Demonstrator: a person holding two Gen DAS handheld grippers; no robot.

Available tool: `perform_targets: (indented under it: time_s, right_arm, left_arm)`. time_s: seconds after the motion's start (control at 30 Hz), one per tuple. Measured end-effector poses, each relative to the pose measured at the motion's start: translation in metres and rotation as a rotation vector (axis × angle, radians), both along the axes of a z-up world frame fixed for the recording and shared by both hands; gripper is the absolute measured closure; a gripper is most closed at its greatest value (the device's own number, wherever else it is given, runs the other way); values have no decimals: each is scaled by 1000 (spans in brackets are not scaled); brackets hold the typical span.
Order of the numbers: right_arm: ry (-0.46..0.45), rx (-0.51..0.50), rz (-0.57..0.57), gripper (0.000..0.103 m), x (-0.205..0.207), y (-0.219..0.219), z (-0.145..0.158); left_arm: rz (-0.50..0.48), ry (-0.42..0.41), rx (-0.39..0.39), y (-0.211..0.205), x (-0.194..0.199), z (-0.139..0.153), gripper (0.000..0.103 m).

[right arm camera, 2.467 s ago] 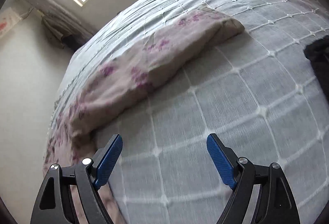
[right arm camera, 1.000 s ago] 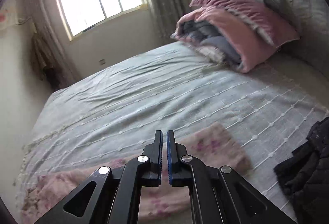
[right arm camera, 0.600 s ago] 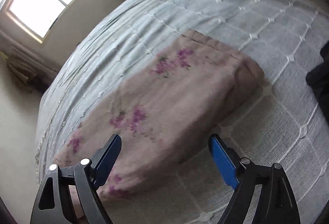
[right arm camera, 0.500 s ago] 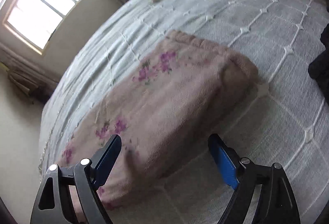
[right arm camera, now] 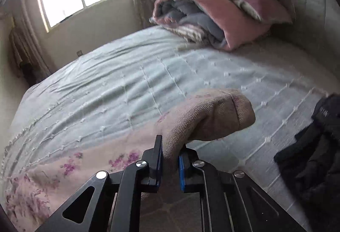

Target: Fold large clothes

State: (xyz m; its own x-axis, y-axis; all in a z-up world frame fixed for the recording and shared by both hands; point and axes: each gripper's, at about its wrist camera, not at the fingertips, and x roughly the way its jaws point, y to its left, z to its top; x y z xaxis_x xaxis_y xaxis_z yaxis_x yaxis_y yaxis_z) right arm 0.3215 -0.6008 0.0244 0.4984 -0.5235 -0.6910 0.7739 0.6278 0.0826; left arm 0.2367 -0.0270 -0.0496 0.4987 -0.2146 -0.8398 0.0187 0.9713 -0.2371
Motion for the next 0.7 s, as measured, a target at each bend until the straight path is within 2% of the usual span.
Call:
perform_targets:
  time_s: [0.1,0.2,0.27,0.33,0.43,0.5,0.6,0.7]
  right_arm:
    - [-82,-155,135,91,16,63,61]
    - [-186,-265,330,92,37,156,110]
    - [-236,-324,467,92,50,225,128]
    - [-252,-362,591,92,60,287,132]
    - [-250,-364,787,92,73,371,114]
    - [-222,-323,910,92,81,419,84]
    - [-109,-267,1073,92,93,480,24]
    - [40,-265,1181,92,96,524,-38]
  left_arm:
    - [48,-30,-19,18,4,10,6]
    - [110,-70,-22,41,8,21,6]
    - [163,-75,-47,62,13,24,6]
    - [205,-73,-73,80,16,24,6]
    - [285,-68,-117,108,19,23,6]
    - [325,-63,-146,124,22,22,6]
    - [354,-42,-186,136,26,16,6]
    - [363,-27,-229,143,26,13,6]
